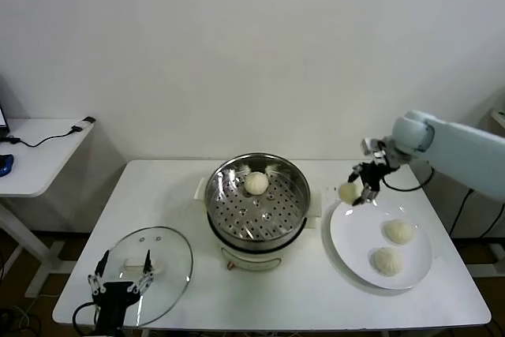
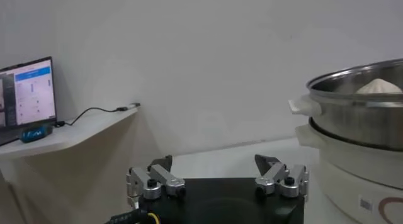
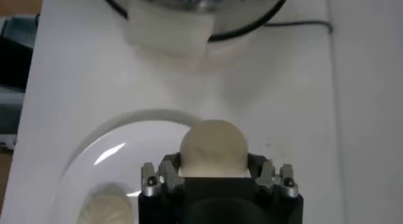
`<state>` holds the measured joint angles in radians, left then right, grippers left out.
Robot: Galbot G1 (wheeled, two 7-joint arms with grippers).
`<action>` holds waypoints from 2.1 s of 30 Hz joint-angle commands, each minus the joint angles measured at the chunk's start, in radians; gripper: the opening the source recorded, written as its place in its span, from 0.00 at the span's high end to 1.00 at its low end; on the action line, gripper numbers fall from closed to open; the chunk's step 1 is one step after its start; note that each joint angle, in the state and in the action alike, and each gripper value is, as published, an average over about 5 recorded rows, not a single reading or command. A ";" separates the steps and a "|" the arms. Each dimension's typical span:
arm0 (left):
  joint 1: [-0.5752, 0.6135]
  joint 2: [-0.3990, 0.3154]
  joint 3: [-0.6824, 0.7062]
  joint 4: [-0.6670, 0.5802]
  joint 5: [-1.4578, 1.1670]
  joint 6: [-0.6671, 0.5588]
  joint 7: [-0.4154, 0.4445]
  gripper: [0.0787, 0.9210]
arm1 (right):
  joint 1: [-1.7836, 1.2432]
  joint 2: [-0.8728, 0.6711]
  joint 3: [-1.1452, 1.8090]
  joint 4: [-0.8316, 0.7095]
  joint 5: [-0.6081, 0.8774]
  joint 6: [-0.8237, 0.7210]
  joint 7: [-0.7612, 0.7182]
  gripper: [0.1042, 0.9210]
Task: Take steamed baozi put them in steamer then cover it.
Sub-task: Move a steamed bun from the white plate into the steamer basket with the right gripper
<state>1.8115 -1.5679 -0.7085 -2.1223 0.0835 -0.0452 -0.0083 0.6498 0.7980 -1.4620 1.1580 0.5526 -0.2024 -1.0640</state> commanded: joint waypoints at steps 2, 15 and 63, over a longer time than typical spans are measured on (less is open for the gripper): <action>0.007 0.005 0.012 -0.008 0.004 -0.003 0.001 0.12 | 0.261 0.226 -0.139 -0.014 0.265 -0.034 0.012 0.29; 0.017 0.016 0.007 -0.006 -0.004 -0.011 -0.001 0.12 | 0.135 0.533 -0.085 -0.034 0.334 -0.106 0.119 0.29; 0.018 0.007 0.000 -0.006 -0.030 -0.013 -0.002 0.12 | 0.167 0.250 -0.113 0.203 0.299 -0.083 0.108 0.12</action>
<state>1.8297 -1.5568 -0.7095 -2.1136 0.0562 -0.0659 -0.0113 0.7023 1.2581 -1.5826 1.2488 0.8524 -0.3122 -0.8896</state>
